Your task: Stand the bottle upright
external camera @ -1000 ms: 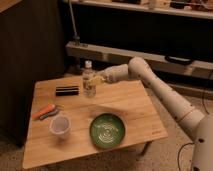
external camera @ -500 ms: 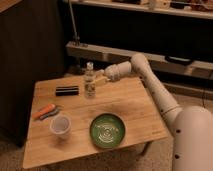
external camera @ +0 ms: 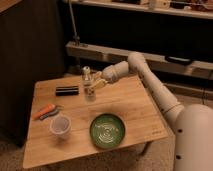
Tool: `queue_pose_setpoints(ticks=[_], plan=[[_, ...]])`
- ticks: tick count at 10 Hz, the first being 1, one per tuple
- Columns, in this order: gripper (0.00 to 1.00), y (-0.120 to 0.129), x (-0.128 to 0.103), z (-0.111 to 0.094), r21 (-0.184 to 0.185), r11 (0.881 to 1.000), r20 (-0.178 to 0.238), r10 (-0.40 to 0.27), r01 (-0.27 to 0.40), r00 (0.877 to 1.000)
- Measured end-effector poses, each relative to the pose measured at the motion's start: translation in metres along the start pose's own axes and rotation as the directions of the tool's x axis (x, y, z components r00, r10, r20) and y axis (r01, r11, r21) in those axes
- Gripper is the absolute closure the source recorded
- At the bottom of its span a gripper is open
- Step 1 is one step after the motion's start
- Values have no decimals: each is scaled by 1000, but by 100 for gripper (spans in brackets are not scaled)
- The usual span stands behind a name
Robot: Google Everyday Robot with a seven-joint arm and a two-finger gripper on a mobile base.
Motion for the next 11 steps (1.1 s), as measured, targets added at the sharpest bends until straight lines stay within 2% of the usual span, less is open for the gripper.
queue_pose_setpoints(ticks=[1, 3, 6, 8, 9, 10, 11], plan=[[100, 3, 1, 4, 3, 1000, -18, -11, 12, 1000], [100, 9, 5, 9, 38, 999, -51, -32, 34, 998], [100, 14, 18, 11, 105, 994, -57, -24, 30, 998], [100, 15, 24, 16, 124, 992, -53, -20, 27, 998], [100, 15, 27, 15, 125, 992, -37, -10, 15, 999], [100, 17, 37, 13, 124, 992, 18, 11, -13, 1000], [100, 18, 50, 8, 125, 991, 55, 32, -38, 998]])
